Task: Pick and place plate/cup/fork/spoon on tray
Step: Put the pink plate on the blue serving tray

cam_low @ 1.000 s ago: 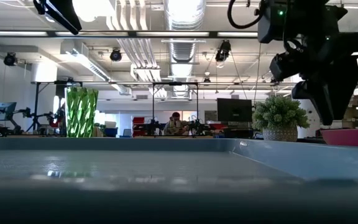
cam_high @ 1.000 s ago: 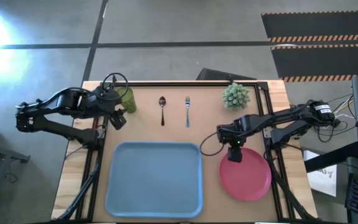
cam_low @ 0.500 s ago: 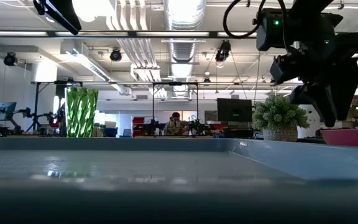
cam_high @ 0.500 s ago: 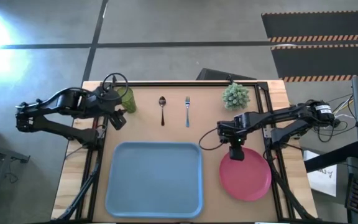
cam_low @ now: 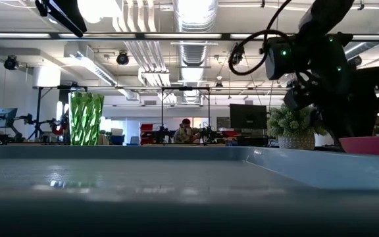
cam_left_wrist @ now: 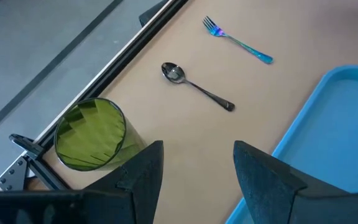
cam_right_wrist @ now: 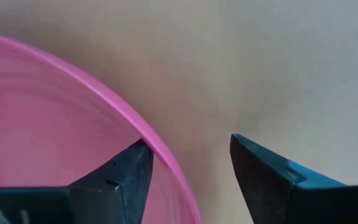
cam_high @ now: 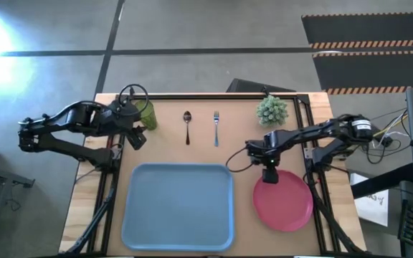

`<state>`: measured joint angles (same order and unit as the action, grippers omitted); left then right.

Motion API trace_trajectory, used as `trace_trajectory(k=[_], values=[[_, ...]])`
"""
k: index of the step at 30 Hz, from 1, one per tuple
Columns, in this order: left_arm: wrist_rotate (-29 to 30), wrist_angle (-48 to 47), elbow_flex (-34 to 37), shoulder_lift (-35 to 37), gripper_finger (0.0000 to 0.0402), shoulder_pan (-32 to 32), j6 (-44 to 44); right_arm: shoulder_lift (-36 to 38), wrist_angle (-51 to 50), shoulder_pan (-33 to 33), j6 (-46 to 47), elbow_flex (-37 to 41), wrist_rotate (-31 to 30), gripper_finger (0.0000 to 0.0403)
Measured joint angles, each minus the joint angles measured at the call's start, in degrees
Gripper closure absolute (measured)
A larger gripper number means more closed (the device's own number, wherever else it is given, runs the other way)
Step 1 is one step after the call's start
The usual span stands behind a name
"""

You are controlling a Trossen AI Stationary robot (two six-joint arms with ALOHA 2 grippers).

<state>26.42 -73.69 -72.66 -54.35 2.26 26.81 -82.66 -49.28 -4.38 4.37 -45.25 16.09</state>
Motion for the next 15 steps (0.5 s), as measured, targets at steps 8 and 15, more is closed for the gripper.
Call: trace_trajectory(k=[8, 15], values=[[-0.29, -0.02, -0.02, 0.02, 0.0224, -0.02, 0.00, -3.58, 1.58, -0.03, -1.87, -0.28, 0.91, 0.0214], [-0.29, -0.02, -0.02, 0.04, 0.0223, 0.00, -0.09, -2.21, 2.41, -0.07, -1.00, -0.27, 0.44, 0.0341]])
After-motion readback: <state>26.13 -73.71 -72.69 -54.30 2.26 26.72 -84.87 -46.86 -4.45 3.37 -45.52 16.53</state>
